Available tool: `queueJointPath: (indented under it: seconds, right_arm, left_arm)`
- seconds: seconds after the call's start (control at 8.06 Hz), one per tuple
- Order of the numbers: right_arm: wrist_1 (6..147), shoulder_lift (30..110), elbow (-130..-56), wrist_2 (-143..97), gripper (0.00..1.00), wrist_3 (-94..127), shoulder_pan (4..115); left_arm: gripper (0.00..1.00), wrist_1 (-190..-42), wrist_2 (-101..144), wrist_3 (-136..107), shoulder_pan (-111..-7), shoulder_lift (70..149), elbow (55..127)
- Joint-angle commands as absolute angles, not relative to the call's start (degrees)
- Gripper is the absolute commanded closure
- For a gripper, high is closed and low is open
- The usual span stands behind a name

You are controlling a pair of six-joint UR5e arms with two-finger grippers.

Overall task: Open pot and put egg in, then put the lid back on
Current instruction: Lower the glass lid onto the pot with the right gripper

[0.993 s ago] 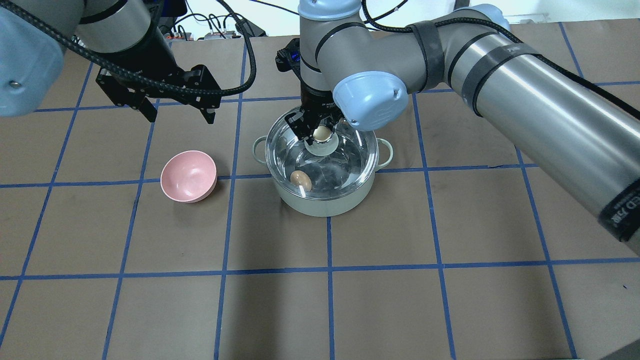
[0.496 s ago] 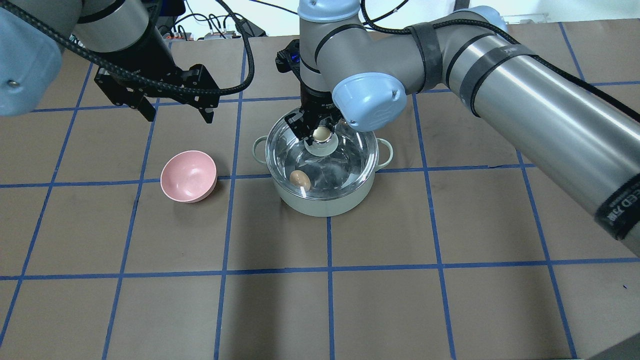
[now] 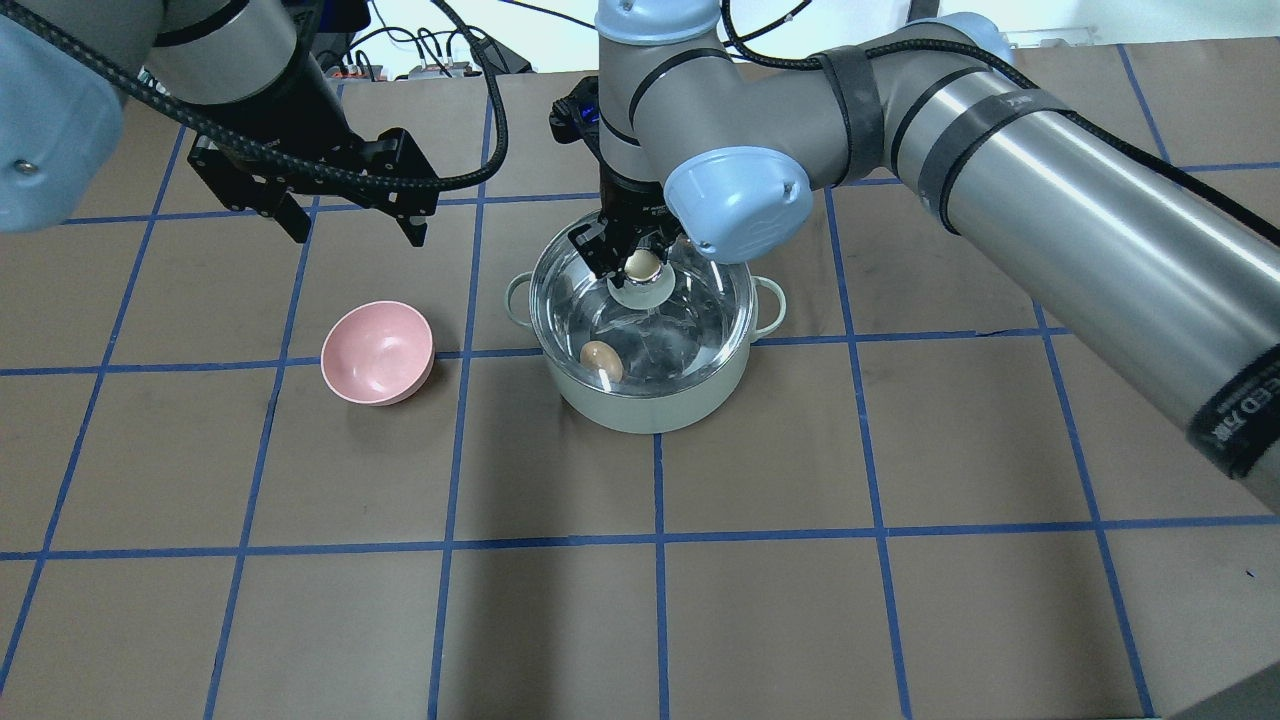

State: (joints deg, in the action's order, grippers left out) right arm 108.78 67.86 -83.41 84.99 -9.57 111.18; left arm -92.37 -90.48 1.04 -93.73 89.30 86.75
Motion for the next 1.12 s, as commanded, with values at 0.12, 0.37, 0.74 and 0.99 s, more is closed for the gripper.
queueJointPath:
  seconds: [0.12,0.37,0.74,0.99]
  right_arm:
    - [109.0,67.3,-83.4,85.0,0.59,-11.8,111.2]
    - [109.0,67.4,-83.4,85.0,0.34,-11.9,111.2]
    - [110.8,67.6,-83.2,85.0,0.35,-12.1,111.2]
    - [110.4,68.3,-83.0,85.0,0.37,-12.0,111.2]
  left_arm:
    - [0.00,-92.4,-90.4,1.0,-93.9,89.3,86.7]
    - [0.00,-92.4,-90.4,1.0,-94.0,89.3,86.7]
    - [0.00,-92.4,-90.4,1.0,-94.0,89.3,86.7]
    - [0.00,-92.4,-90.4,1.1,-94.0,89.3,86.7]
